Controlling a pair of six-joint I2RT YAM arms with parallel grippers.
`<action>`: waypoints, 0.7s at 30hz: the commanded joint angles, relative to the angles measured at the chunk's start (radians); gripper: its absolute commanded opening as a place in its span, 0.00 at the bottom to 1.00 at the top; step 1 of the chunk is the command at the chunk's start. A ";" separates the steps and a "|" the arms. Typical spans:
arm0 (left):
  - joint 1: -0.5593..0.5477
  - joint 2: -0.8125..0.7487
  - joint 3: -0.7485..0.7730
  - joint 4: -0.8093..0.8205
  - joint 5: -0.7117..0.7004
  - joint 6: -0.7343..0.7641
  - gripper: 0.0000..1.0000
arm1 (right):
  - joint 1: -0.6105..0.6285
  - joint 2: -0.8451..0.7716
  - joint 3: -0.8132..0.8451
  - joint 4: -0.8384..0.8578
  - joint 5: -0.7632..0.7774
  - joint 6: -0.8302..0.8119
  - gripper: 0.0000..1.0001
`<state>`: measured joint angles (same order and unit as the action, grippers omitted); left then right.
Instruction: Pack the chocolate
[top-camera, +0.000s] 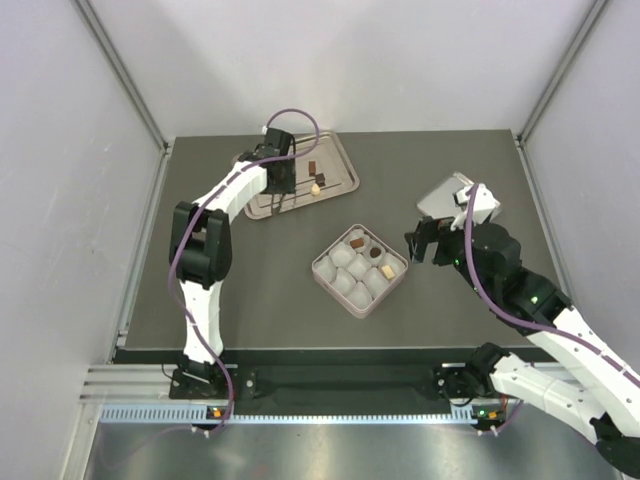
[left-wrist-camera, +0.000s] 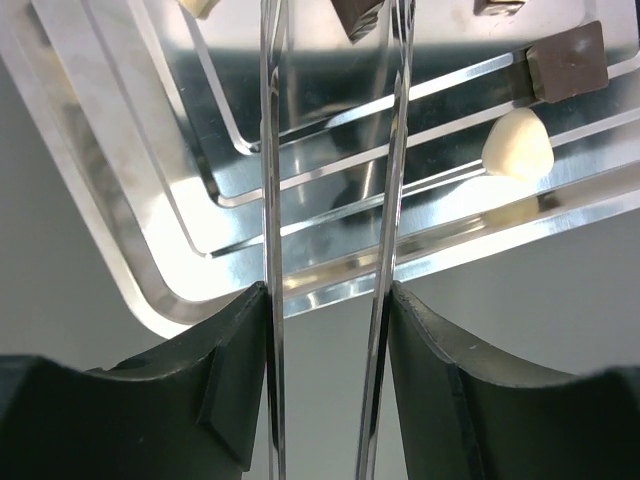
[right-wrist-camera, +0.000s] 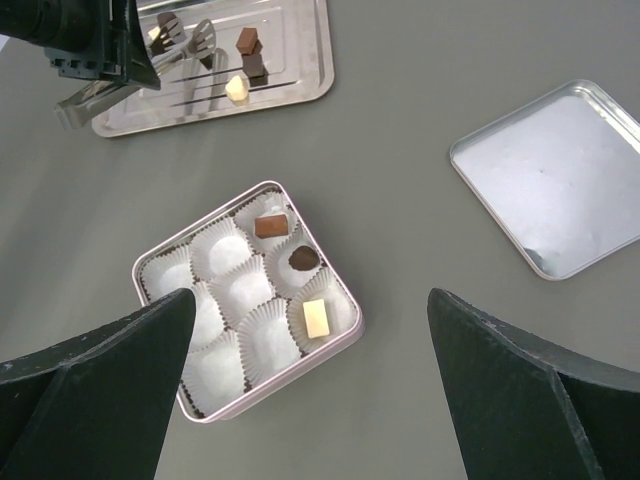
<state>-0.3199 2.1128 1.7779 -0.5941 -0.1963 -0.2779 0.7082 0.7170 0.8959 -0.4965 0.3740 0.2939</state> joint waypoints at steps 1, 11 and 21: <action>0.010 0.015 0.061 0.060 0.021 0.016 0.52 | -0.009 0.002 -0.005 0.065 0.022 -0.018 1.00; 0.012 -0.007 0.071 0.019 0.046 0.017 0.42 | -0.010 -0.001 -0.009 0.064 0.022 -0.016 1.00; 0.008 -0.189 0.051 -0.070 0.104 0.037 0.33 | -0.010 -0.024 0.008 0.044 0.009 0.007 1.00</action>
<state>-0.3149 2.0743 1.8065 -0.6582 -0.1307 -0.2584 0.7082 0.7128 0.8894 -0.4862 0.3836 0.2920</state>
